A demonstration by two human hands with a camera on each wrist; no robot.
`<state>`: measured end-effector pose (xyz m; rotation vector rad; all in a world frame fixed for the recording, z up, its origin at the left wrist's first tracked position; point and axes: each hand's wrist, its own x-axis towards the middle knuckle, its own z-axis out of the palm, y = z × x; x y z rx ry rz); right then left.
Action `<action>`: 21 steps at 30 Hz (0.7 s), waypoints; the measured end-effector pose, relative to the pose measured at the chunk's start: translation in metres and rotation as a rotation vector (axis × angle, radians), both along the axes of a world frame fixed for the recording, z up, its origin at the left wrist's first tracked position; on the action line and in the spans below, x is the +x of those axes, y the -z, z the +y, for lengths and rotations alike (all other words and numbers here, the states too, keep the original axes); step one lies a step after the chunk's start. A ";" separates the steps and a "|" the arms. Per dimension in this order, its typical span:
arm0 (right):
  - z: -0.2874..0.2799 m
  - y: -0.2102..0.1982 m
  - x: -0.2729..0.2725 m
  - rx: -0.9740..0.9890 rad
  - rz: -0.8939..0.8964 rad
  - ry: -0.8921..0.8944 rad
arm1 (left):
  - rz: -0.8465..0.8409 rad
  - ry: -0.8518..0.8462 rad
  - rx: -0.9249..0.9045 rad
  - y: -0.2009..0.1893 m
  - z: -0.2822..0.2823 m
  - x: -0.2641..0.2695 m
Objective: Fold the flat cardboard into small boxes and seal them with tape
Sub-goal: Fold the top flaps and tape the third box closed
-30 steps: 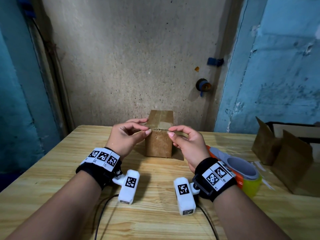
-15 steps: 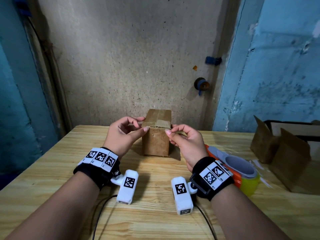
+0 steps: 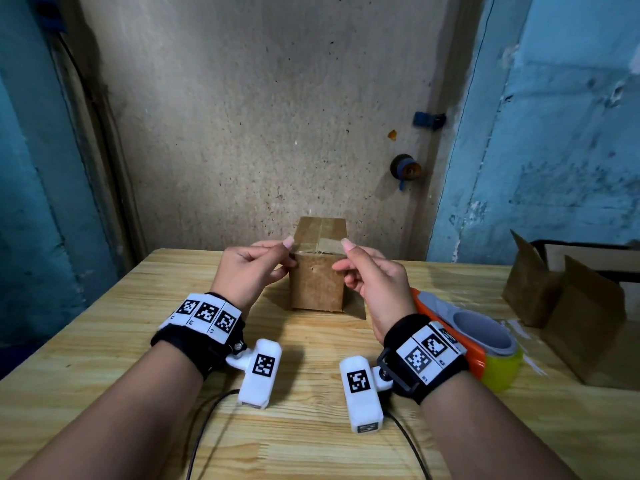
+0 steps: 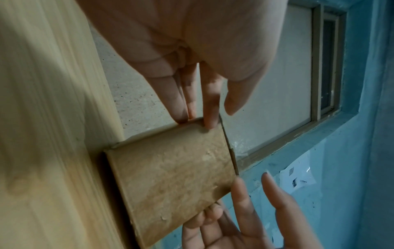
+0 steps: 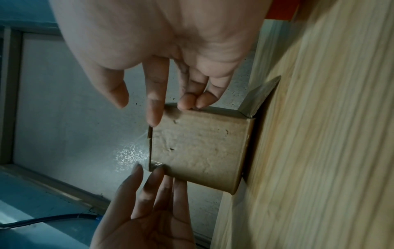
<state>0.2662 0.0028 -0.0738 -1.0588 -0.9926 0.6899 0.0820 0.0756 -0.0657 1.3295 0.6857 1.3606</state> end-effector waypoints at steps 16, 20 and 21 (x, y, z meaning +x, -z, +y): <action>-0.009 -0.010 -0.008 -0.022 -0.012 -0.014 | -0.004 -0.006 -0.177 -0.012 -0.006 0.004; -0.007 -0.009 -0.010 -0.025 -0.020 -0.004 | -0.033 0.006 -0.199 -0.013 -0.008 0.004; -0.007 -0.009 -0.009 -0.028 -0.021 -0.004 | -0.034 0.007 -0.205 -0.013 -0.009 0.005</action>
